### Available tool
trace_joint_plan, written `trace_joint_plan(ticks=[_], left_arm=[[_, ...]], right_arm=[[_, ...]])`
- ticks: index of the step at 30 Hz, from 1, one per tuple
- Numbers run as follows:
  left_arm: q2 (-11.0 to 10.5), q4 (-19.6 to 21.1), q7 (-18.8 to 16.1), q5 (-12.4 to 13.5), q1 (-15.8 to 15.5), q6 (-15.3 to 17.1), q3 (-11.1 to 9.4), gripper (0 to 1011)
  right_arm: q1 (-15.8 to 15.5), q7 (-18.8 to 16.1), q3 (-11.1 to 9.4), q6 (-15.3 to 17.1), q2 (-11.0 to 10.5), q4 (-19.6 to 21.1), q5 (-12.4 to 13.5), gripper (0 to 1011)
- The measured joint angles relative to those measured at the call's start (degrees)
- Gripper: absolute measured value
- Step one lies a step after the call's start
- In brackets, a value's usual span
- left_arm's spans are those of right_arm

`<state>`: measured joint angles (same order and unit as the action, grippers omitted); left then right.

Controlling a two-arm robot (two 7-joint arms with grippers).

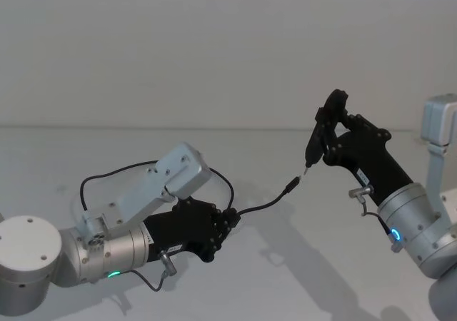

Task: Pick up the data cable with the one hand.

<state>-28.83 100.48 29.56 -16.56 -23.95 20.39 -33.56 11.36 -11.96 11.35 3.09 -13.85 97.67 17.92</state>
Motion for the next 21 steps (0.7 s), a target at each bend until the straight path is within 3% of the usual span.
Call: trace_joint_plan(ticks=[21], left_arm=[[0.0, 0.0, 0.0, 0.0, 0.0, 0.0, 0.0, 35]], right_arm=[[-0.6, -0.7, 0.8, 0.7, -0.3, 1.1, 0.3, 279]])
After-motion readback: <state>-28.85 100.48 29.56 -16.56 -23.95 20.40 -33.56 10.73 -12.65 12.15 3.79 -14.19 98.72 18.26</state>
